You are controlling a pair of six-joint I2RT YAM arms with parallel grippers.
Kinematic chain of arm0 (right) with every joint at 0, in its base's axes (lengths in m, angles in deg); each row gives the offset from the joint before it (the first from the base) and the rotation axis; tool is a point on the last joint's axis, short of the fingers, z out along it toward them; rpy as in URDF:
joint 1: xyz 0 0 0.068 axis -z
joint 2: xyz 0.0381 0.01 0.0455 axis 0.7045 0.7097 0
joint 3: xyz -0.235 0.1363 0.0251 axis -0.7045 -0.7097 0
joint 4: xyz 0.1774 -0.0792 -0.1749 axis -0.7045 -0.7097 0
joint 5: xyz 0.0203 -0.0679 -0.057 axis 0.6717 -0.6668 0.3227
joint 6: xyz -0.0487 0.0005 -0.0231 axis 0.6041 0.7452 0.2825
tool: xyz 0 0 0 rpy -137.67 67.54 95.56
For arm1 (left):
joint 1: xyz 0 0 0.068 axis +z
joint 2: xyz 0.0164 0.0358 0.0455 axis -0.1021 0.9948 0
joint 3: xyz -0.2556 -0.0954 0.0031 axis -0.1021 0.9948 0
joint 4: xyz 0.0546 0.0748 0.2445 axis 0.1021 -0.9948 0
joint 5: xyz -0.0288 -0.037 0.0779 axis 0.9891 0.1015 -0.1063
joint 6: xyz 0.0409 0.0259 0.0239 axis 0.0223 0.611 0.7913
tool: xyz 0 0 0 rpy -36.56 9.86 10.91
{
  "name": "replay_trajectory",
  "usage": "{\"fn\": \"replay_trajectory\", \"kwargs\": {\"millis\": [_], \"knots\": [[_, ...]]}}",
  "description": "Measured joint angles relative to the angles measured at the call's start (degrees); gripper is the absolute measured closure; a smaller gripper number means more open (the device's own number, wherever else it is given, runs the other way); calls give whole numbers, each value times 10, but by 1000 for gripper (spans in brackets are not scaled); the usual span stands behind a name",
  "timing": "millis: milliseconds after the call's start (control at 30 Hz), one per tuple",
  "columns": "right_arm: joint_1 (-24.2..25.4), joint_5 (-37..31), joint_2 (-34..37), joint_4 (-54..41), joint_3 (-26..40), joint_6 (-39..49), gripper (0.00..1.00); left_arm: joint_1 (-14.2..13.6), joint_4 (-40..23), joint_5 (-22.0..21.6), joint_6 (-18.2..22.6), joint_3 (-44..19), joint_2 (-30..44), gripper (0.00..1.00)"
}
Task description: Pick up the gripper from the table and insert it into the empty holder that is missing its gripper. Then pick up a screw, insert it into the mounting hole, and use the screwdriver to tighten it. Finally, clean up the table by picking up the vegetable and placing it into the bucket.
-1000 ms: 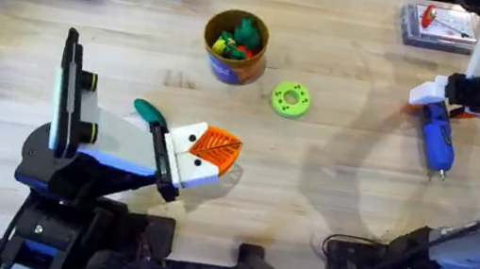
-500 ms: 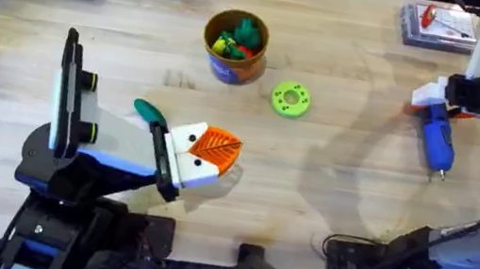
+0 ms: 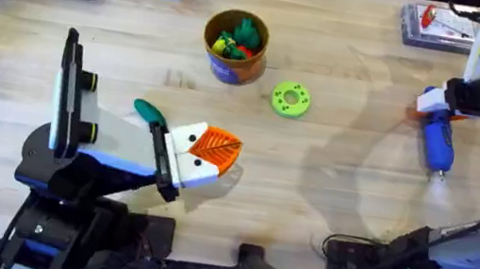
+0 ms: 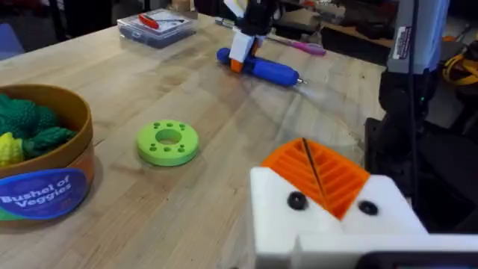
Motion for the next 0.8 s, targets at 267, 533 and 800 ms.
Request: {"fn": "replay_trajectory", "kwargs": {"millis": [267, 533, 800], "knots": [[0, 2, 0, 10, -3, -1, 975, 0, 0, 0, 0, 0, 0, 995], [0, 4, -16, 36, -18, -6, 975, 0, 0, 0, 0, 0, 0, 995], [0, 11, -135, 87, -26, -53, 975, 0, 0, 0, 0, 0, 0, 995]]}}
